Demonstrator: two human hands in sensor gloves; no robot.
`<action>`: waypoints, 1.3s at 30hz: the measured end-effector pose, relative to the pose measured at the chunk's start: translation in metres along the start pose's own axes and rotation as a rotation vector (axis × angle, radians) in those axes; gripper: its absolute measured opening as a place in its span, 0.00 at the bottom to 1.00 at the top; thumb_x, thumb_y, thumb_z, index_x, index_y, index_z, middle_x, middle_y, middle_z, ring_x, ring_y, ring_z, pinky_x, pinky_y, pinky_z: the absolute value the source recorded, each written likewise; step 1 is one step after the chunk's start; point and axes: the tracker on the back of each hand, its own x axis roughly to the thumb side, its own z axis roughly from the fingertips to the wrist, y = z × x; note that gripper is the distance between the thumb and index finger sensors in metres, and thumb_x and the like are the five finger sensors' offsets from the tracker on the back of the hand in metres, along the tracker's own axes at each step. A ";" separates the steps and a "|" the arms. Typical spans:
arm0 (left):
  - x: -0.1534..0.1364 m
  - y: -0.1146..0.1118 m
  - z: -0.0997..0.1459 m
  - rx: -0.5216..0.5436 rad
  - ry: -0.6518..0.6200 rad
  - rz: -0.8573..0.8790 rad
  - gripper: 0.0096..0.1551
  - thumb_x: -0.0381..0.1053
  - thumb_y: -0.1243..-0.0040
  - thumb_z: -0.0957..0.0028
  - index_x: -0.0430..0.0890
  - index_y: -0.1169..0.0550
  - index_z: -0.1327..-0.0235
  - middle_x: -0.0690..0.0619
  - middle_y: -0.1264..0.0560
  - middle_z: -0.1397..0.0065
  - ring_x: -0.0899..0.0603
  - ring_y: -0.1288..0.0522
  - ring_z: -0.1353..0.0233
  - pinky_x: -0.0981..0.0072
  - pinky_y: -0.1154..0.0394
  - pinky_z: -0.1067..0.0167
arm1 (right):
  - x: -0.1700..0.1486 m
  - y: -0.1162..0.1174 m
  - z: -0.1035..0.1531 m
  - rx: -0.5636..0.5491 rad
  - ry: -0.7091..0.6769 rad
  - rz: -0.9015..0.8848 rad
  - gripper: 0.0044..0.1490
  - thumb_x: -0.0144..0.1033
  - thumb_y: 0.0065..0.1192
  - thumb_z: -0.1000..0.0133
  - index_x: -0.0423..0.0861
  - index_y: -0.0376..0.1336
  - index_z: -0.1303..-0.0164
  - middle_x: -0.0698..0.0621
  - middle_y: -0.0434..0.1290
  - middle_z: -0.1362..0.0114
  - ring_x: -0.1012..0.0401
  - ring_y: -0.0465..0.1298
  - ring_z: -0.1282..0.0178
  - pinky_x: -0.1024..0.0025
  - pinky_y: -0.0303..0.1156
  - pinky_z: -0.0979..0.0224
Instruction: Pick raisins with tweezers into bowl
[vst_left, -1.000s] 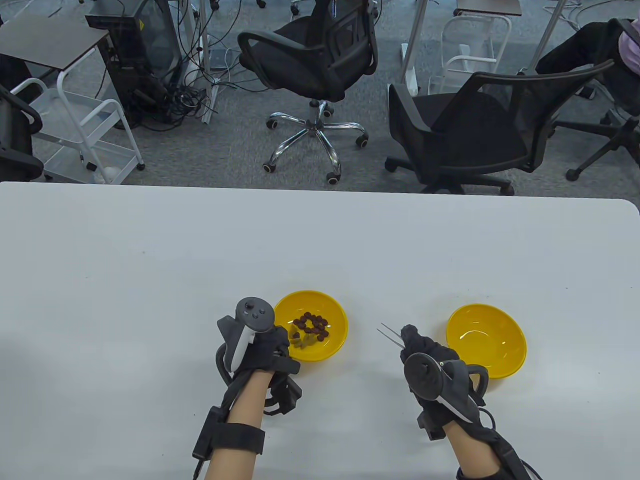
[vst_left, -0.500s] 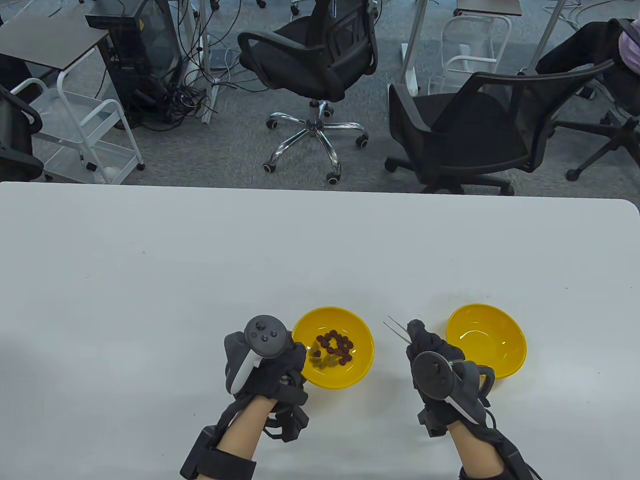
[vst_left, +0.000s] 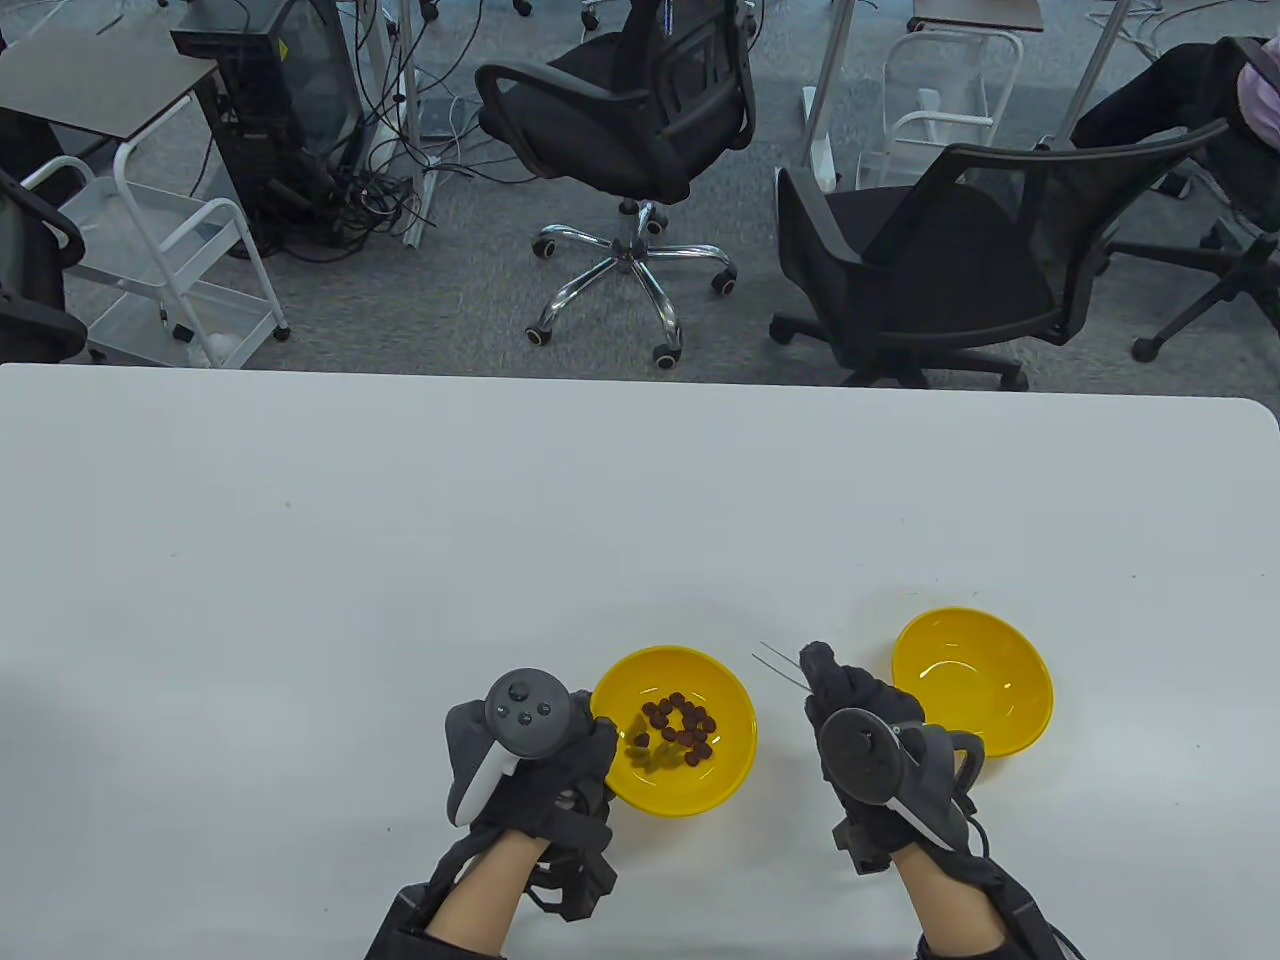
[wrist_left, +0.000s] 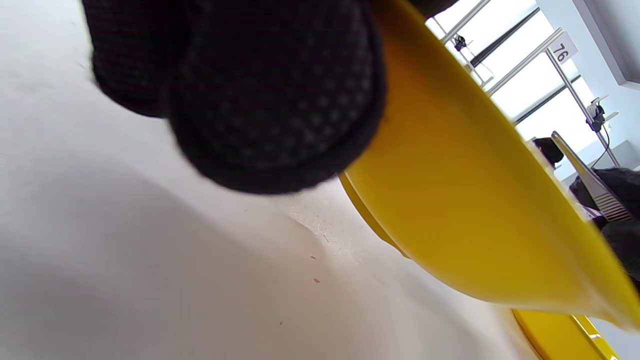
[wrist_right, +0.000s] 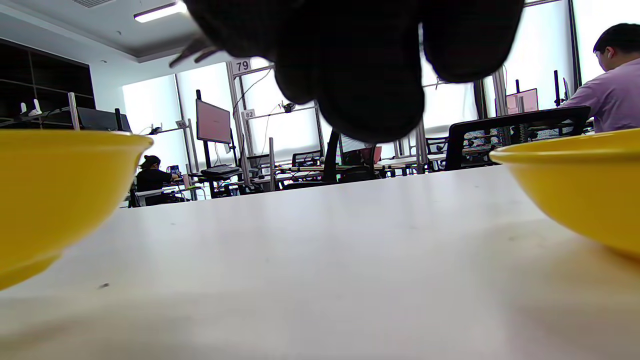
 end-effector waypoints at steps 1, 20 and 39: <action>-0.001 0.000 0.000 0.000 -0.001 0.001 0.32 0.48 0.53 0.41 0.26 0.33 0.35 0.47 0.12 0.66 0.57 0.13 0.75 0.54 0.17 0.54 | 0.001 -0.001 0.000 -0.007 -0.006 -0.002 0.35 0.38 0.60 0.49 0.47 0.63 0.29 0.46 0.75 0.42 0.59 0.83 0.53 0.47 0.72 0.34; 0.000 -0.002 0.001 0.005 -0.017 -0.012 0.32 0.48 0.53 0.41 0.27 0.33 0.35 0.47 0.12 0.66 0.57 0.13 0.76 0.54 0.17 0.54 | 0.021 -0.012 0.009 -0.048 -0.155 -0.030 0.32 0.41 0.66 0.53 0.47 0.71 0.37 0.50 0.81 0.45 0.60 0.85 0.56 0.50 0.73 0.35; 0.005 -0.007 0.002 -0.017 -0.037 -0.026 0.32 0.48 0.53 0.41 0.27 0.33 0.35 0.47 0.12 0.66 0.57 0.13 0.76 0.54 0.17 0.54 | 0.064 0.001 0.028 -0.018 -0.446 0.304 0.30 0.44 0.67 0.55 0.51 0.75 0.42 0.50 0.79 0.46 0.59 0.82 0.52 0.46 0.68 0.30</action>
